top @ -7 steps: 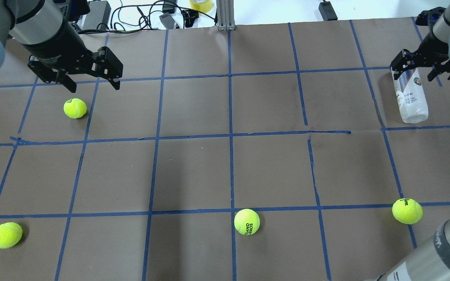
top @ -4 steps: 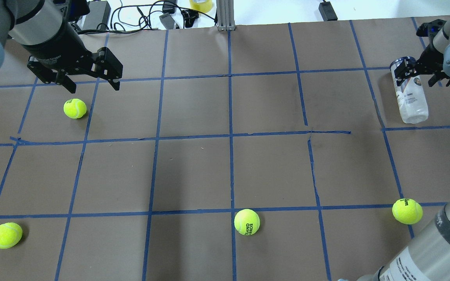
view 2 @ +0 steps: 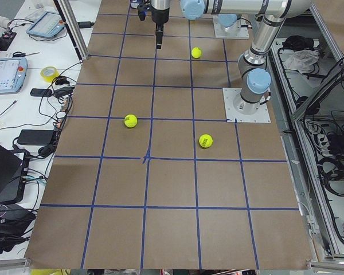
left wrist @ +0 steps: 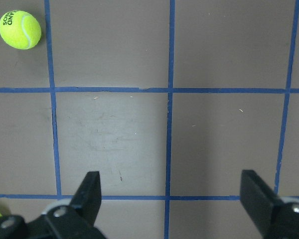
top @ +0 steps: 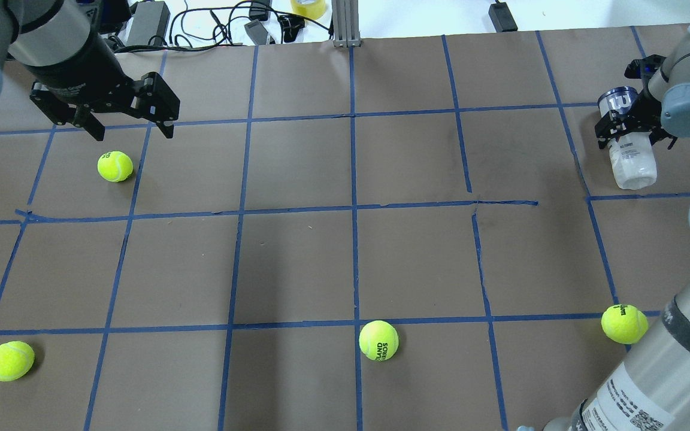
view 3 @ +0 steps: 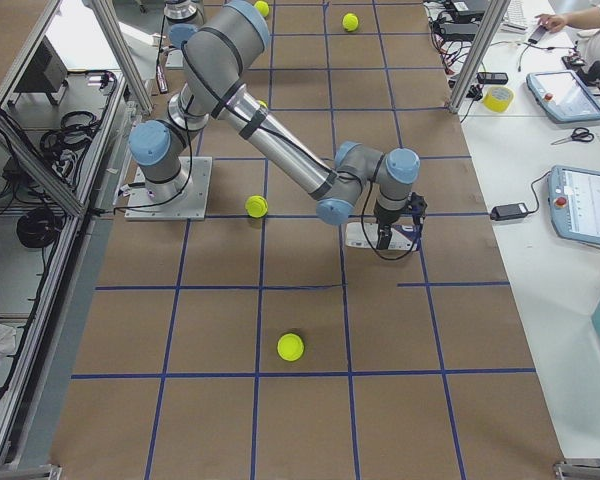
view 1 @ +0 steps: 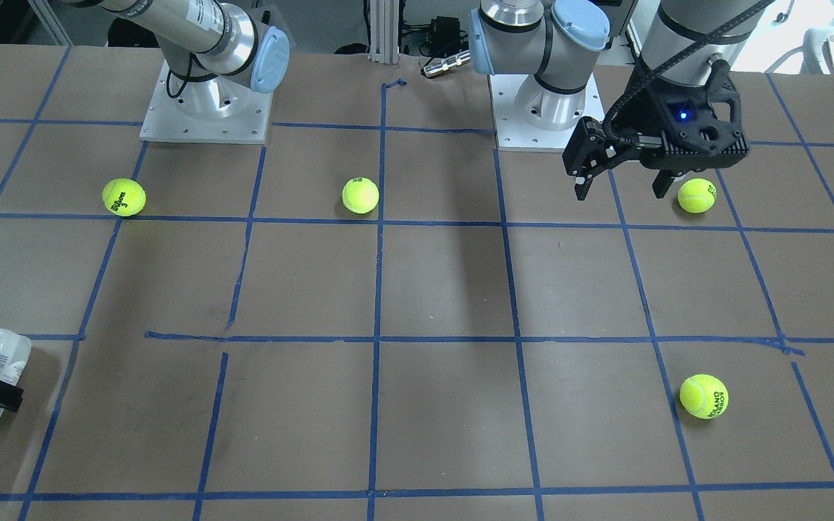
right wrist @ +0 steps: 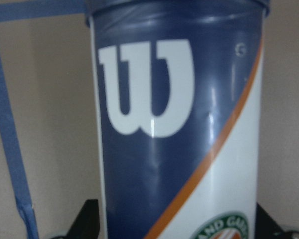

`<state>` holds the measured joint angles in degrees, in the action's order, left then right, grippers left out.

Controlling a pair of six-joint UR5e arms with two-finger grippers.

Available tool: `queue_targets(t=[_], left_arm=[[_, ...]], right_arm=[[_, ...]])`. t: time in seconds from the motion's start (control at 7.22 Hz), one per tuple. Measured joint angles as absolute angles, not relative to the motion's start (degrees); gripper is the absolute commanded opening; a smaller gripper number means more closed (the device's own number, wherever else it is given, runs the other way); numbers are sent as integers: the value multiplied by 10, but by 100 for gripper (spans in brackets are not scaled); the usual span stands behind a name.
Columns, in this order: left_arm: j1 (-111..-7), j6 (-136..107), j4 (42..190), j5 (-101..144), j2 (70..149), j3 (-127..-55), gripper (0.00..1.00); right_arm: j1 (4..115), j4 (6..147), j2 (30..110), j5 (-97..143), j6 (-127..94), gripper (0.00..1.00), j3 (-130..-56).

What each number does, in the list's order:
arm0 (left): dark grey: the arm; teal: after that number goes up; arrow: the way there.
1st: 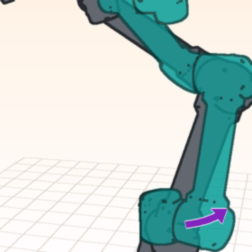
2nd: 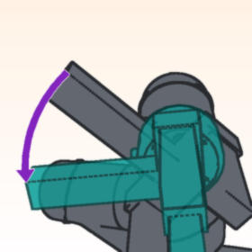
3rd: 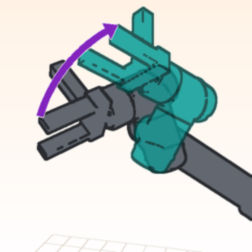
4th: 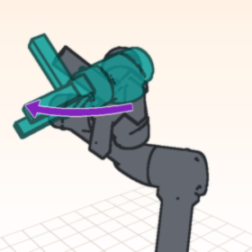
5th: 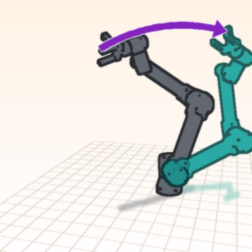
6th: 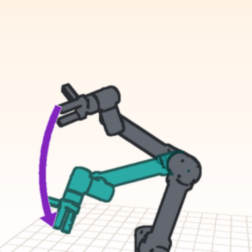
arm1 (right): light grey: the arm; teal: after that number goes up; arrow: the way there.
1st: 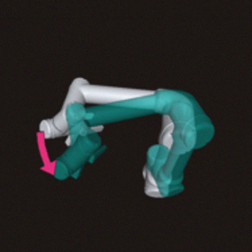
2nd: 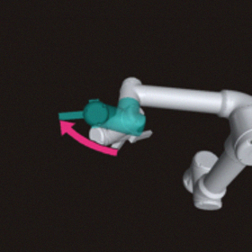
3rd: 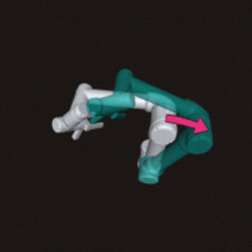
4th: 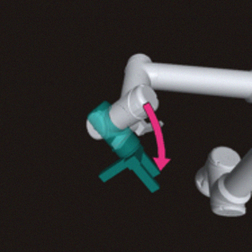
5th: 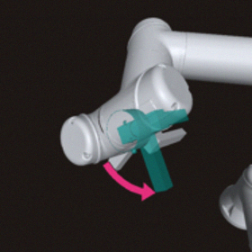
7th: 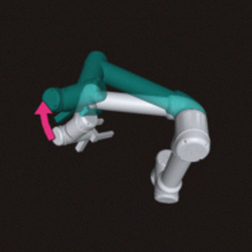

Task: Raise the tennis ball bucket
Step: 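Close the right gripper on the can and lift it, then carry the can with the right gripper toward the table center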

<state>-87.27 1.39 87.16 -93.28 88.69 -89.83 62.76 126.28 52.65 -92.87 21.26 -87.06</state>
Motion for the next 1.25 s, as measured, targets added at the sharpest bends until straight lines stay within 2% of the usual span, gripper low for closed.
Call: queue_targets(t=[0.28,0.83,1.25], left_arm=[[-873,14,880,-925,886,-896,100],[-874,14,883,-910,880,-901,100],[-873,14,883,-909,879,-903,100]], right_arm=[[628,1268,521,-931,218,68,-865],[632,1263,534,-927,230,74,-861],[696,1249,577,-915,237,74,-864]])
